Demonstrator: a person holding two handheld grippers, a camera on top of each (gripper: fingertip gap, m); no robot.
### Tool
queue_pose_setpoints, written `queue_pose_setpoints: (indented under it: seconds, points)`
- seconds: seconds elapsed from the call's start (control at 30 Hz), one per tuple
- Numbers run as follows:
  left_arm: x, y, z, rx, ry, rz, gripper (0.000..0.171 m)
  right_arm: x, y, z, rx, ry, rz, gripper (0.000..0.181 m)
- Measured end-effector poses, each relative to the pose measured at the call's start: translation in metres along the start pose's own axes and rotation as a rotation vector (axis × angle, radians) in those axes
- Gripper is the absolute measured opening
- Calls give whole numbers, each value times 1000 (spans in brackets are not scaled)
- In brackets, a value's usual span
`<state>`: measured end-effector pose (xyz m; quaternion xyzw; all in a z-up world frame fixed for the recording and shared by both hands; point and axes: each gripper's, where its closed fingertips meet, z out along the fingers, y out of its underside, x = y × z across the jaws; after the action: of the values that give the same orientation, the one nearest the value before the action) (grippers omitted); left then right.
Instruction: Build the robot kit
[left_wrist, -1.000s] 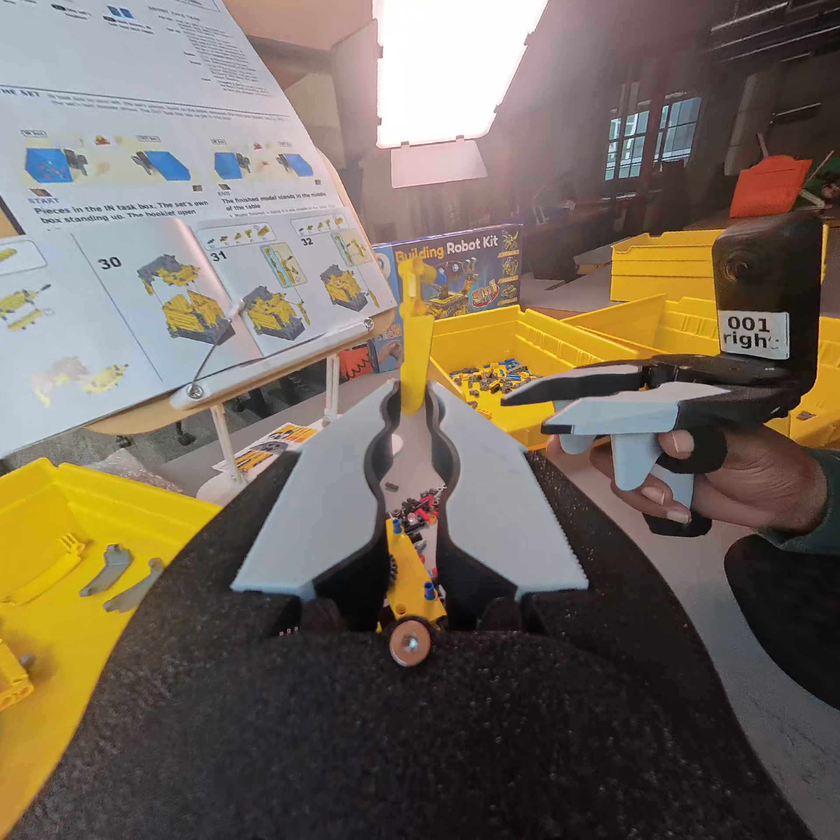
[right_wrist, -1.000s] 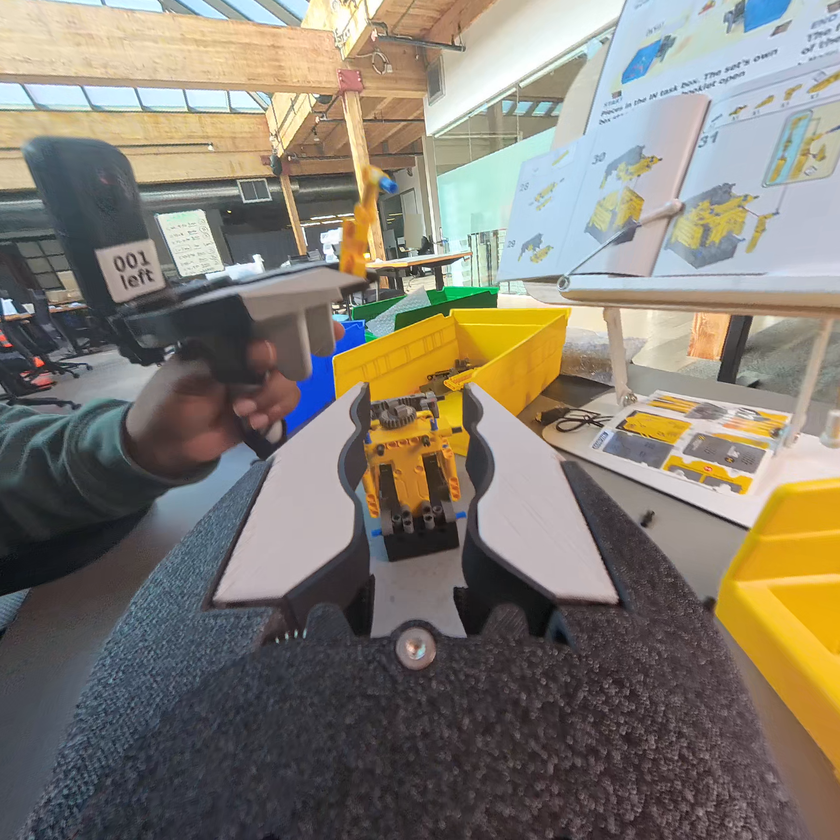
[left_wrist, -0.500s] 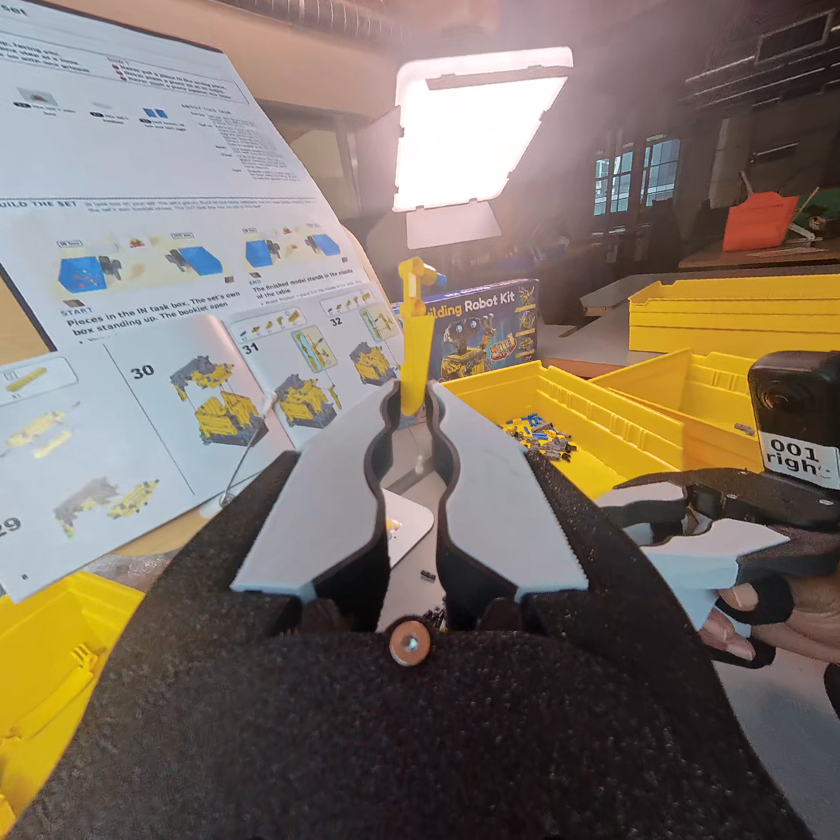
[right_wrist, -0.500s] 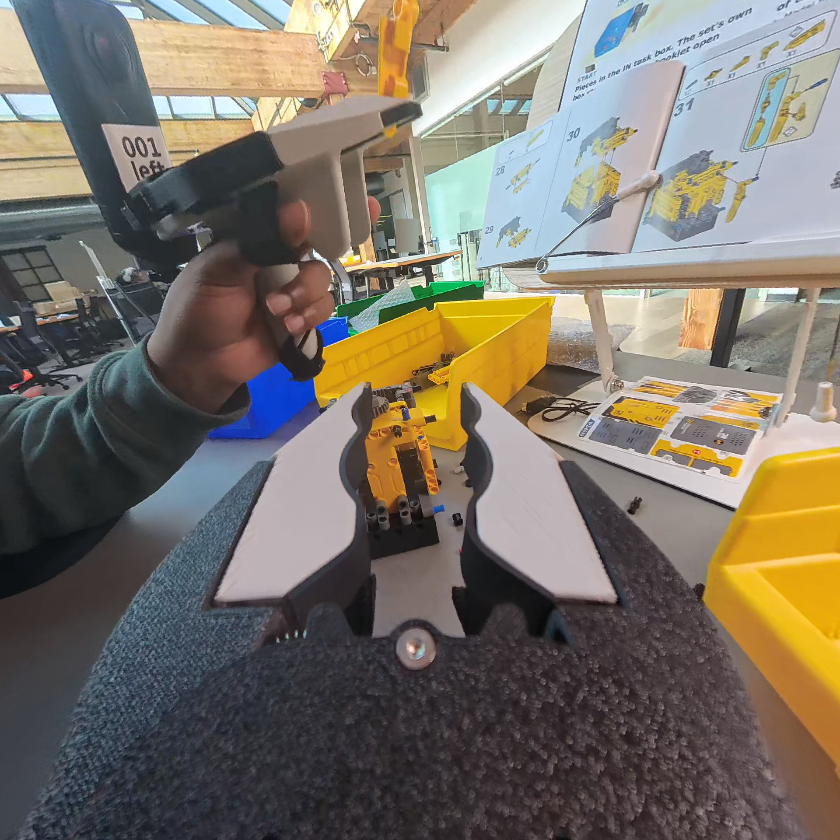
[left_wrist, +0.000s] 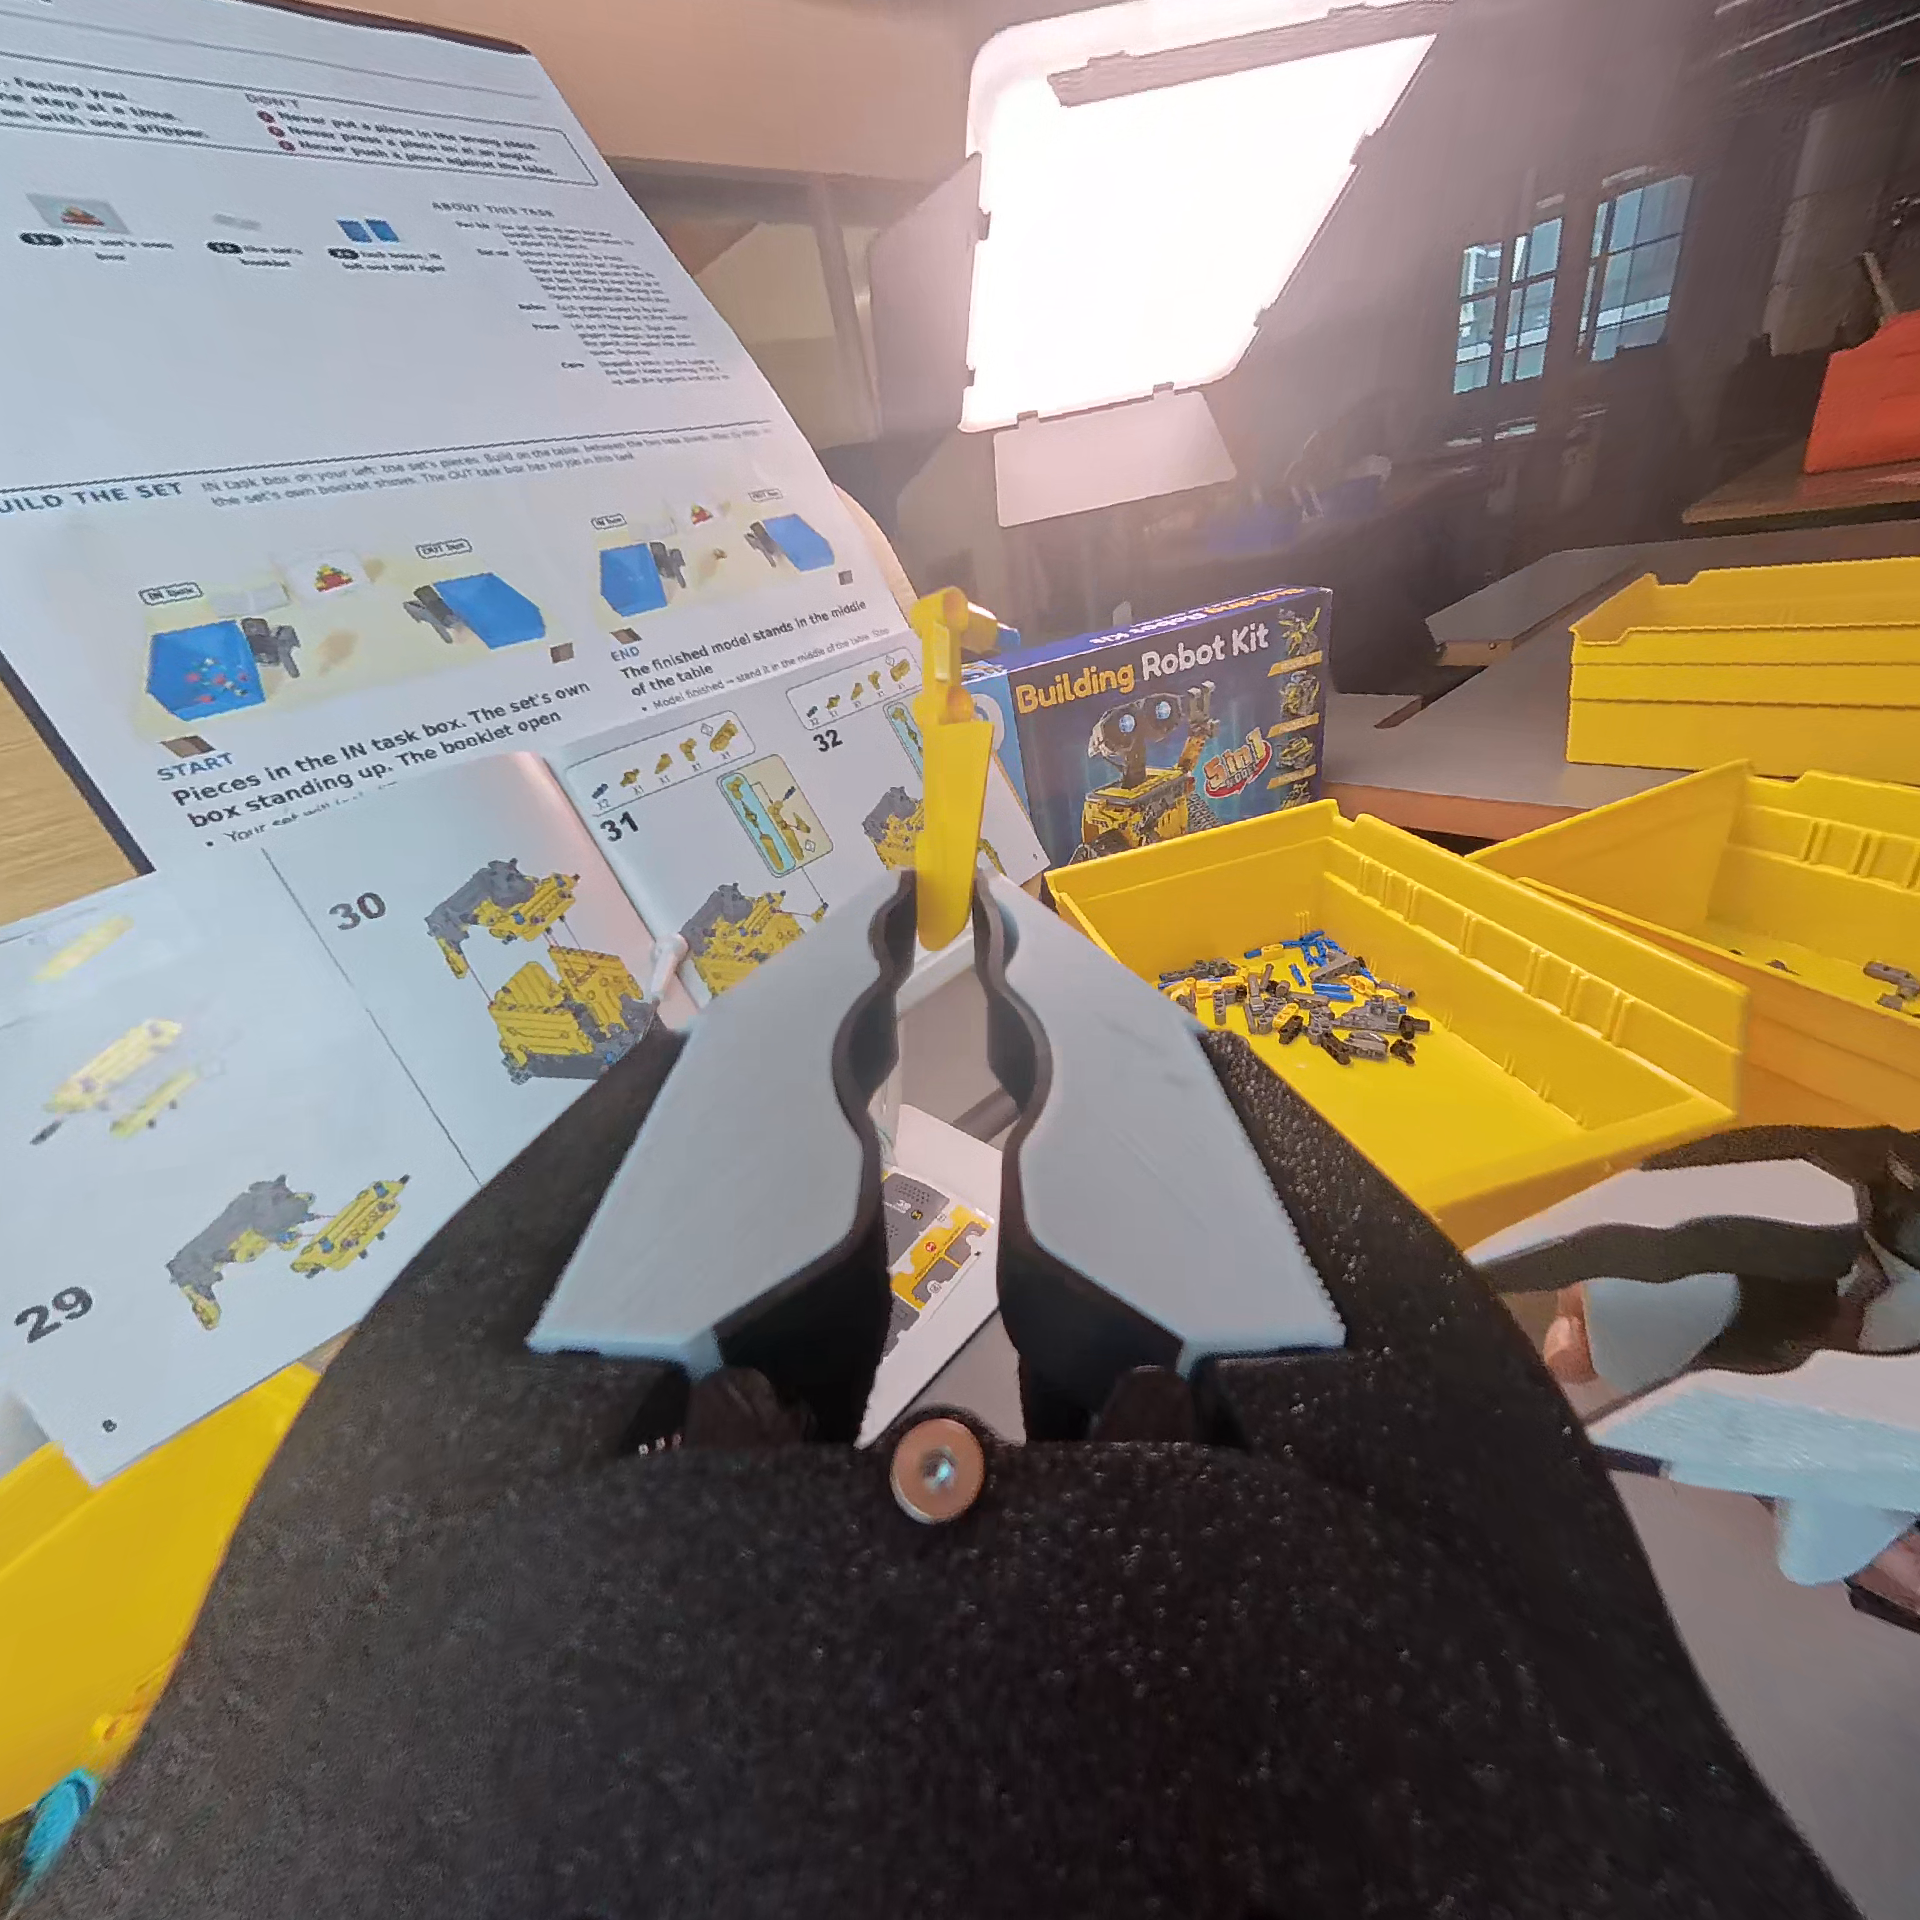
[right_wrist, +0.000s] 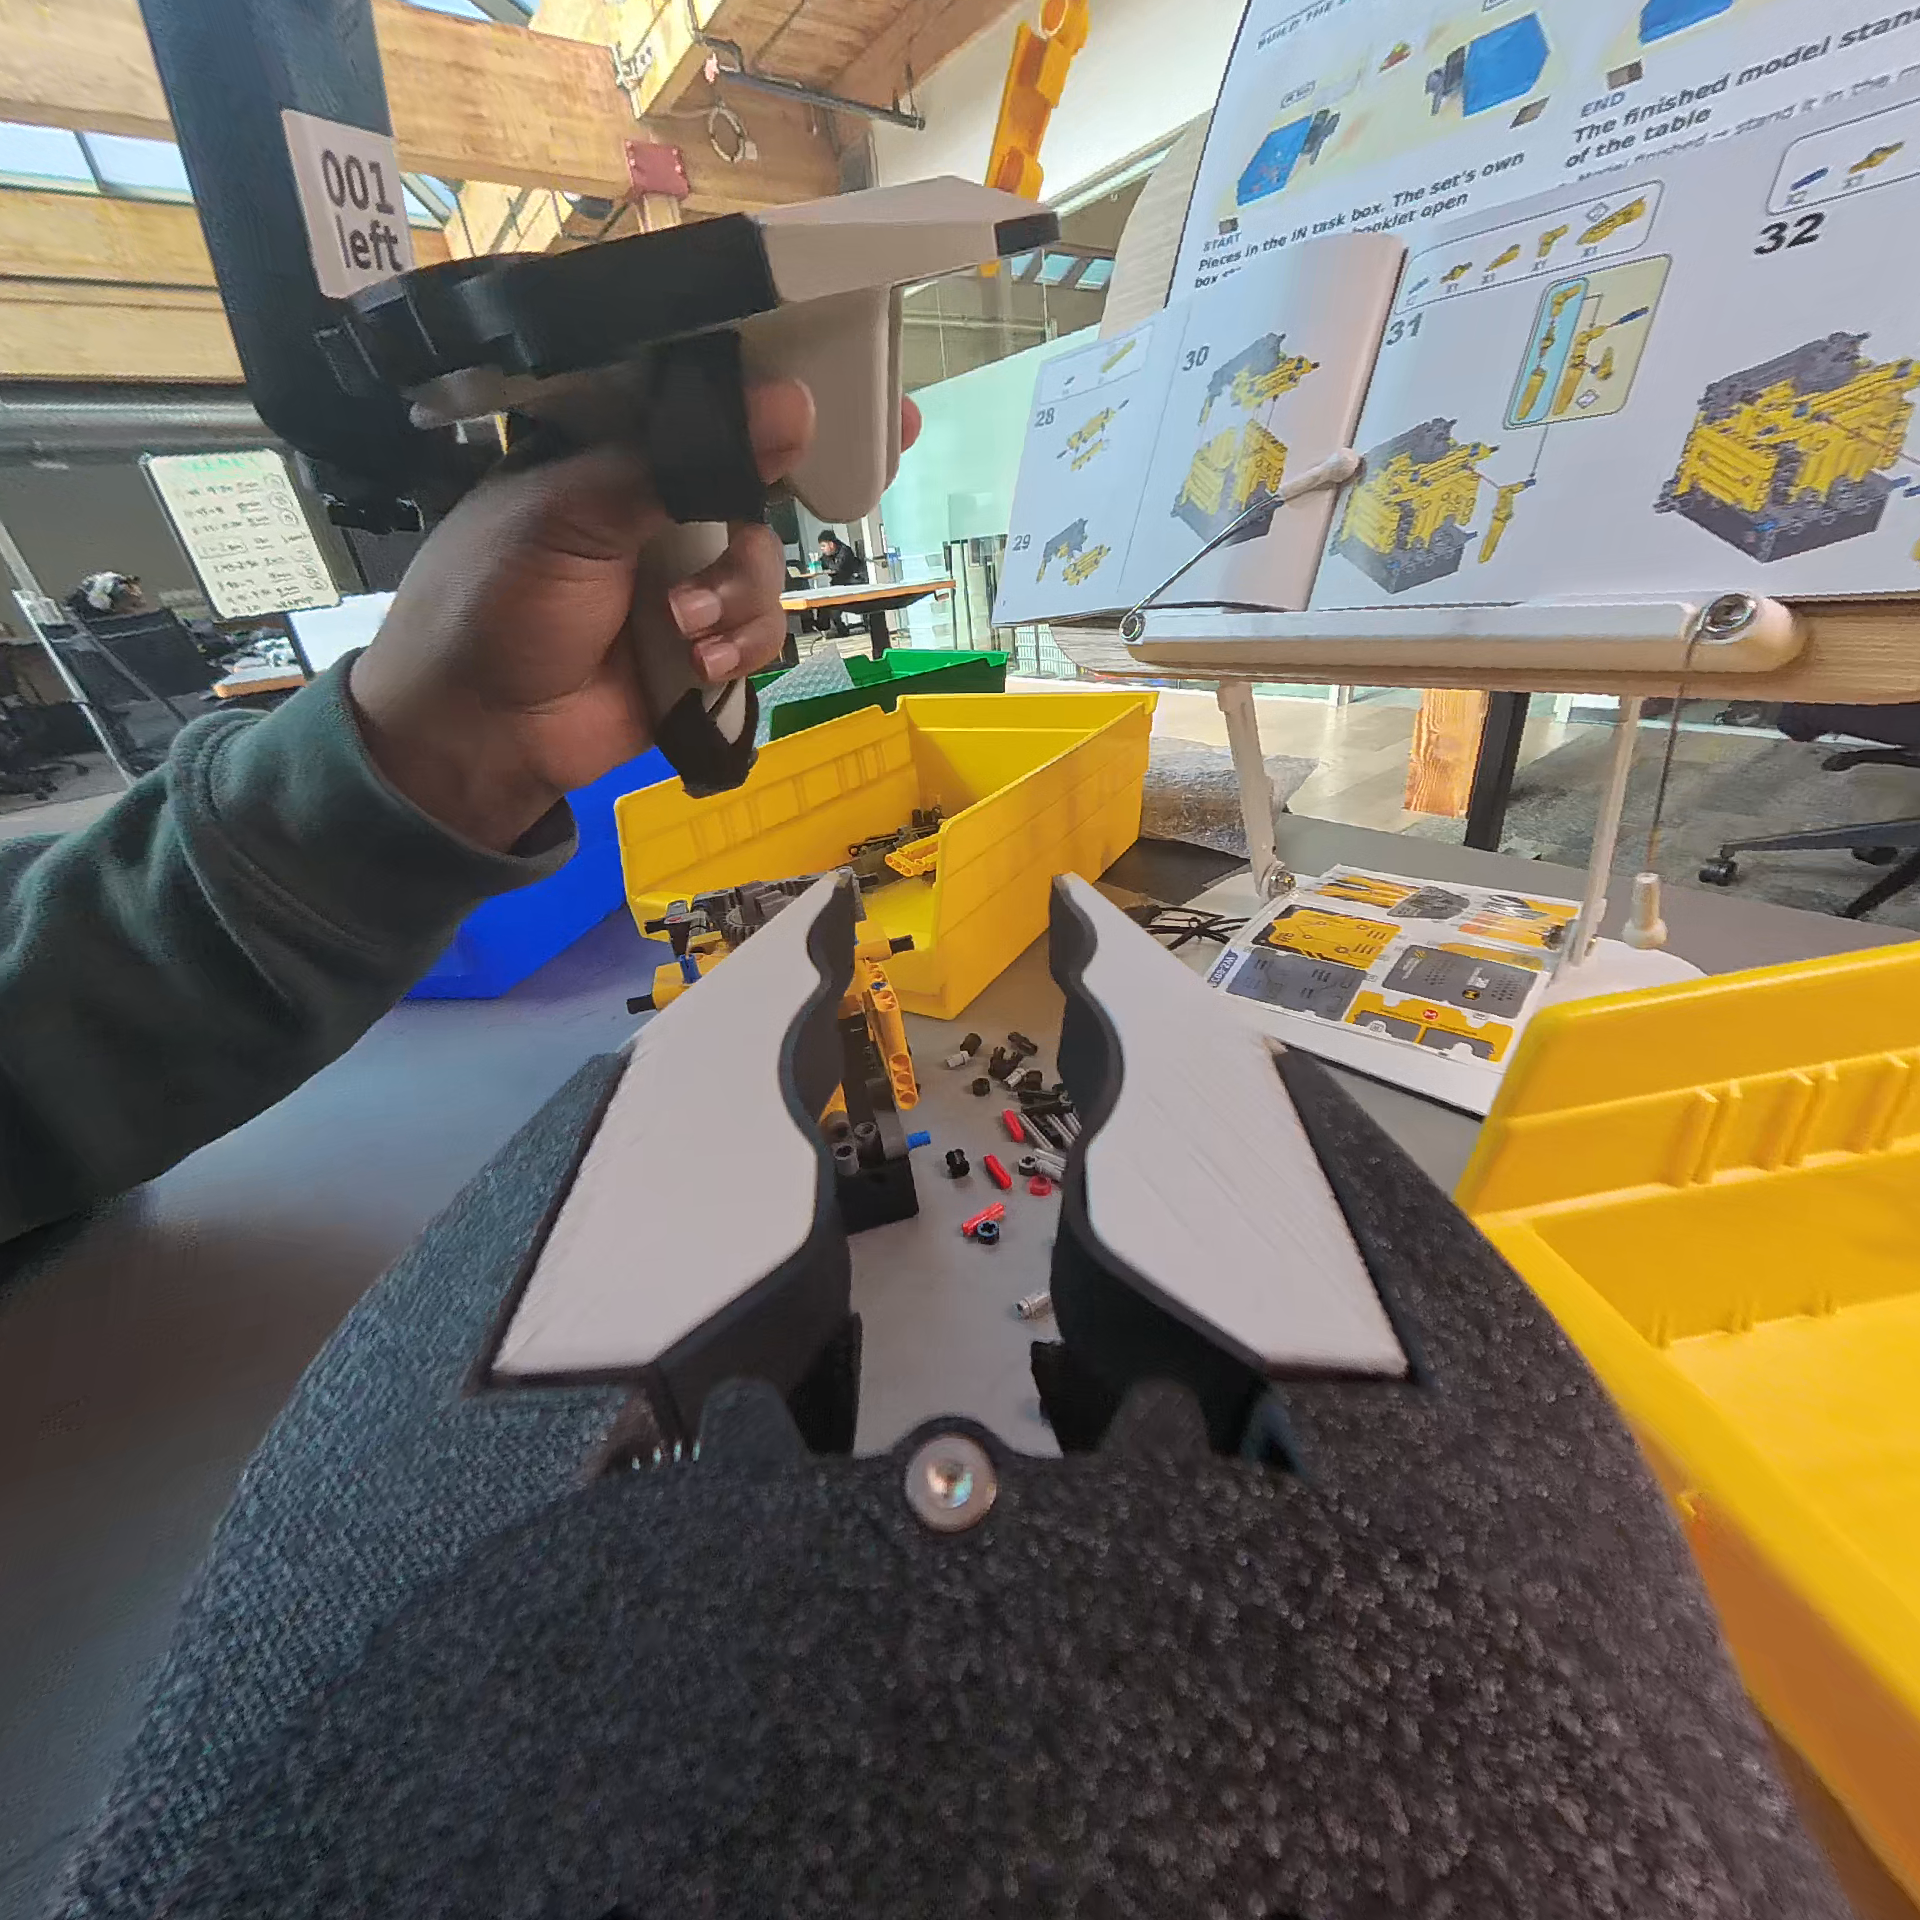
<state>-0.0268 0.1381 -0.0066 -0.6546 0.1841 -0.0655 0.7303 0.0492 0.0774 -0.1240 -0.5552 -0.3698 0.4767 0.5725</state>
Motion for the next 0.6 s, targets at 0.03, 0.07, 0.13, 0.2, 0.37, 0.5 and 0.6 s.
queue_pose_setpoints:
  seconds: [0.03,0.07,0.13,0.2,0.37,0.5,0.6]
  points:
    - [-3,1,8,-8,-8,-1,9,1,0,-1,3,3,4,36]
    - [-6,3,17,-21,-18,3,9,2,0,-1,3,4,7,36]
    - [-12,10,37,-45,-40,4,9,2,1,0,-3,2,13,36]
    - [-20,18,56,-69,-75,6,9,1,3,1,-11,-5,12,36]
    - [-31,41,91,-128,-138,11,9,-2,5,-1,-18,-12,10,36]
    - [-36,52,103,-164,-177,6,9,-1,4,-1,-16,-12,23,36]
    - [-39,53,106,-177,-198,9,9,-1,6,0,-22,-17,30,36]
